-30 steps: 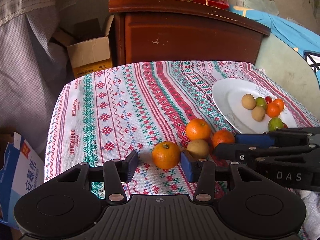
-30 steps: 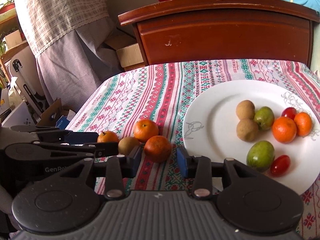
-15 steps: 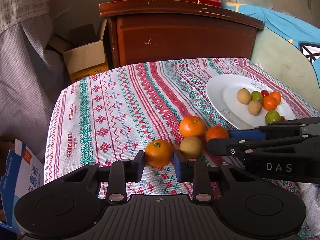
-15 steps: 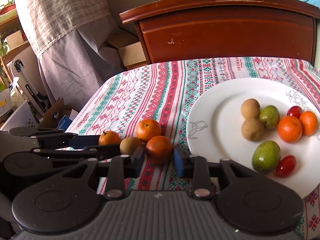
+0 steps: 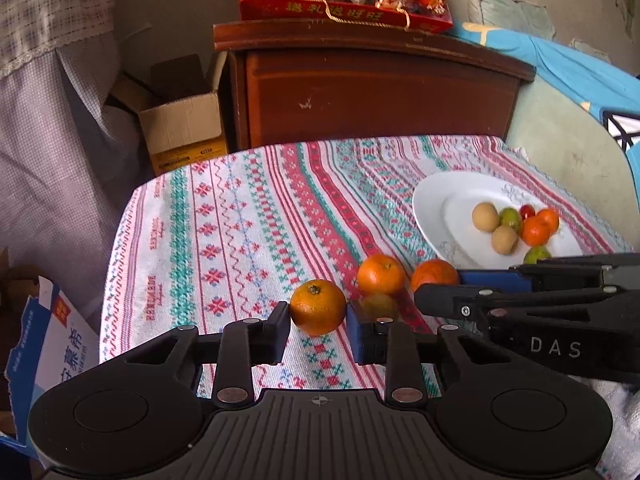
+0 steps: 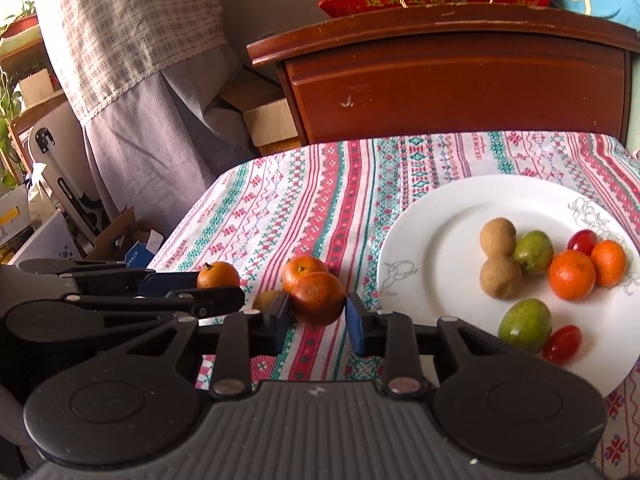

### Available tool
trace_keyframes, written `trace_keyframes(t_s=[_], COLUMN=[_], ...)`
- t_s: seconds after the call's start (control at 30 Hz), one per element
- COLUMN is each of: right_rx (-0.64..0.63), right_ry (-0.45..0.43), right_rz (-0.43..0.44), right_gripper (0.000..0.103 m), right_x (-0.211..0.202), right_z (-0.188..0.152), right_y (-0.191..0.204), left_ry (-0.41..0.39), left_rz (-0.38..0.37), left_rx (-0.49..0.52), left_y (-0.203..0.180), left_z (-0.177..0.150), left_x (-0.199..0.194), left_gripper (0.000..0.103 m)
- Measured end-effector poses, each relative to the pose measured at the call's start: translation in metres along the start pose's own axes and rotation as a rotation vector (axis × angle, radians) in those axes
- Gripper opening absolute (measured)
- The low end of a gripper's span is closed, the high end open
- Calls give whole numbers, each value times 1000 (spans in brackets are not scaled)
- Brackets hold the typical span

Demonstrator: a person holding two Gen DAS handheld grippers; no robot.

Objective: Organize fruits
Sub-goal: 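Grasp a tangerine with the left gripper while the right gripper grasps another tangerine, then carry both tangerines onto the white plate and open both grippers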

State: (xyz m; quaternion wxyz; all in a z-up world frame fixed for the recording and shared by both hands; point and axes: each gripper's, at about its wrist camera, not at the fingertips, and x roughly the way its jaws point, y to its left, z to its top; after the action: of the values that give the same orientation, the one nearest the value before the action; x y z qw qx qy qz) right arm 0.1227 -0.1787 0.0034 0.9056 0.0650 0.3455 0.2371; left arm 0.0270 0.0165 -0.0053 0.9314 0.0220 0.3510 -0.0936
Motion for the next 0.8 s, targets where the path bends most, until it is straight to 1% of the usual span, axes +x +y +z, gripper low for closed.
trace_keyframes(t_s=[0.13, 0.33, 0.43, 0.6, 0.7, 0.8], right_rx=[7, 17, 13, 39, 47, 70], right_ry=[-18, -38, -46, -61, -46, -52], right_rz=[-1, -19, -39, -70, -98, -137], right_gripper=[30, 30, 30, 30, 30, 30], right_x=[-5, -17, -25, -39, -44, -48], right_z=[6, 13, 20, 31, 34, 37], right_y=[-1, -5, -11, -31, -48, -67], left_ry=[-28, -46, -48, -56, -46, -39], left_rz=[-13, -34, -63, -103, -128, -129], left_rx=[-22, -38, -60, -77, -106, -99], left_y=[-1, -9, -15, -30, -37, -48], left_z=[10, 20, 26, 33, 37, 38], left_x=[-7, -10, -10, -8, -2, 5], left_gripper=[27, 27, 27, 27, 27, 27])
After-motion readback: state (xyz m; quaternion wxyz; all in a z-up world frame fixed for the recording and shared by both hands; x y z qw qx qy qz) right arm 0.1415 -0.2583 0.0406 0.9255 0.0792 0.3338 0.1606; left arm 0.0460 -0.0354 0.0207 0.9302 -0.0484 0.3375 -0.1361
